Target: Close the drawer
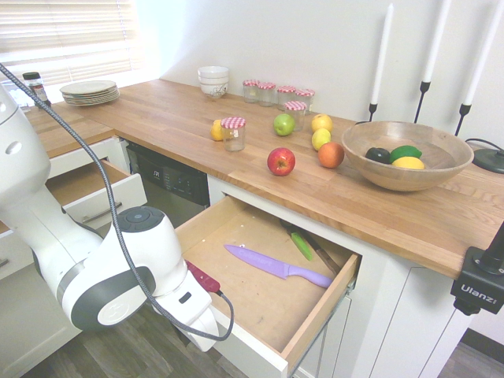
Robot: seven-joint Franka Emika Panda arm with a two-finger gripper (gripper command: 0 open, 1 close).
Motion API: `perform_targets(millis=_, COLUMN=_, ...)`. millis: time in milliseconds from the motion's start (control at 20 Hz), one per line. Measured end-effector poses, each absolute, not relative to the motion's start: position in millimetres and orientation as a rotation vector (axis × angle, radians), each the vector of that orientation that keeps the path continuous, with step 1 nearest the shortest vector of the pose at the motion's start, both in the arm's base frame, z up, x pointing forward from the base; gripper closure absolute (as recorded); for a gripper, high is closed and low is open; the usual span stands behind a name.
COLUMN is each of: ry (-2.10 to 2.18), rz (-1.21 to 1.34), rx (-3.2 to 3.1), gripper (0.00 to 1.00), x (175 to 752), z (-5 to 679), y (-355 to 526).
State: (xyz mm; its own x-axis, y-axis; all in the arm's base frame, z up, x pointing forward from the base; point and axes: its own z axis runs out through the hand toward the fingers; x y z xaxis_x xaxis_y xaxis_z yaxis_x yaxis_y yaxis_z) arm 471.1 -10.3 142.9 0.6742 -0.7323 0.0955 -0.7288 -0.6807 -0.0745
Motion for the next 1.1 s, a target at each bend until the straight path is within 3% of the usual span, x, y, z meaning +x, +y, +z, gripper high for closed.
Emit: perform_targets(millis=1100, ry=1.269, rz=-0.363, rx=-2.751, gripper=1.00, x=631, z=170, y=-7)
